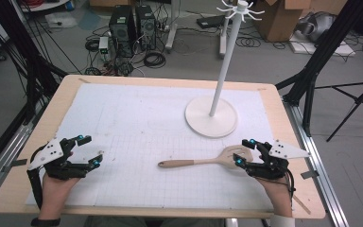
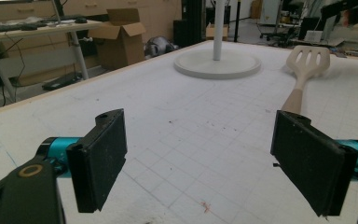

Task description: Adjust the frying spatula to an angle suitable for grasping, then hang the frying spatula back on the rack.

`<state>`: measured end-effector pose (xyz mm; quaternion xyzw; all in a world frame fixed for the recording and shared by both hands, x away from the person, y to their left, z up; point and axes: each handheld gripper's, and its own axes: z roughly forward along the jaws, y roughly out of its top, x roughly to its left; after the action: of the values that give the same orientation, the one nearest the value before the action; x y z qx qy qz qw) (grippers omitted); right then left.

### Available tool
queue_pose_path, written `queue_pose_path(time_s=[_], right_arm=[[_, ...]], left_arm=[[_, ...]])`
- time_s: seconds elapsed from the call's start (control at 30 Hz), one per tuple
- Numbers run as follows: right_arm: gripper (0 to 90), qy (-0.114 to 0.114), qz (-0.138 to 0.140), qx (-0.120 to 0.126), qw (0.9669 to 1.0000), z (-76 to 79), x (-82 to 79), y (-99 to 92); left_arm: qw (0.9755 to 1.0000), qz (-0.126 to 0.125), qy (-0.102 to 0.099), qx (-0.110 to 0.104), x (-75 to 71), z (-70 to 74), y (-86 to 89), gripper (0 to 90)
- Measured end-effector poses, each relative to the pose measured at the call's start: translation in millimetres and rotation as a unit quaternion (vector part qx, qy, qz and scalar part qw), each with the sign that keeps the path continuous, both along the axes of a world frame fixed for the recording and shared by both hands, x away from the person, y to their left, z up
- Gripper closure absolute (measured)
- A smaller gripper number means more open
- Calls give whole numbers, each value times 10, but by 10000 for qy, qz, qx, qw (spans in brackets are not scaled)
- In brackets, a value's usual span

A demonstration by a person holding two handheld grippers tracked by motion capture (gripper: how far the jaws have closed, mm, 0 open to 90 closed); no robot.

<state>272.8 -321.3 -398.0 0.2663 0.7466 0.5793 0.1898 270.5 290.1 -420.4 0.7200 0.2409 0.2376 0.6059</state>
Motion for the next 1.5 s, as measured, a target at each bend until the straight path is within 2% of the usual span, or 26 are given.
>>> queue_pose_path(time_s=[0.07,0.17,0.3,0.43,0.5,0.63,0.77,0.83,0.9,0.97,1.13,1.2,1.3,1.43,1.5], right_arm=[[339,17,11,48,10000,12,9,-5],[339,-38,60,-6,10000,63,44,9],[333,-71,311,-61,9995,139,117,37],[318,-15,480,-258,9985,199,219,78],[307,21,669,-379,9970,227,264,130],[281,56,832,-831,9930,231,387,261],[271,67,1098,-1230,9863,206,478,374],[269,140,1260,-1331,9830,191,517,421],[268,228,1323,-1541,9789,179,542,478],[269,301,1454,-1657,9749,172,564,528],[275,417,1608,-1908,9675,156,605,650],[291,499,1715,-2068,9619,138,613,714],[328,554,1886,-2395,9508,109,618,812],[374,647,2054,-2680,9390,75,629,912],[411,687,2127,-2764,9347,62,638,943]], left_arm=[[10000,-11,-4,-2,-5,12,1,189],[10000,-31,-28,-21,-8,17,0,188],[10000,-48,-10,-8,-14,22,2,189],[10000,-20,17,46,-22,21,7,185],[10000,-4,42,41,-29,20,13,185],[10000,5,58,18,-38,17,16,184],[10000,-34,78,34,-31,12,13,183],[9999,-32,95,19,-26,6,11,182],[9999,-44,109,28,-23,4,8,180],[9999,-51,111,33,-24,7,5,180],[9999,-63,105,50,-26,7,5,180],[9999,-68,112,63,-22,5,0,179],[9999,-83,116,84,-21,6,-5,179],[9999,-94,130,54,-20,5,-8,179],[9998,-122,151,87,-16,4,-7,179]])
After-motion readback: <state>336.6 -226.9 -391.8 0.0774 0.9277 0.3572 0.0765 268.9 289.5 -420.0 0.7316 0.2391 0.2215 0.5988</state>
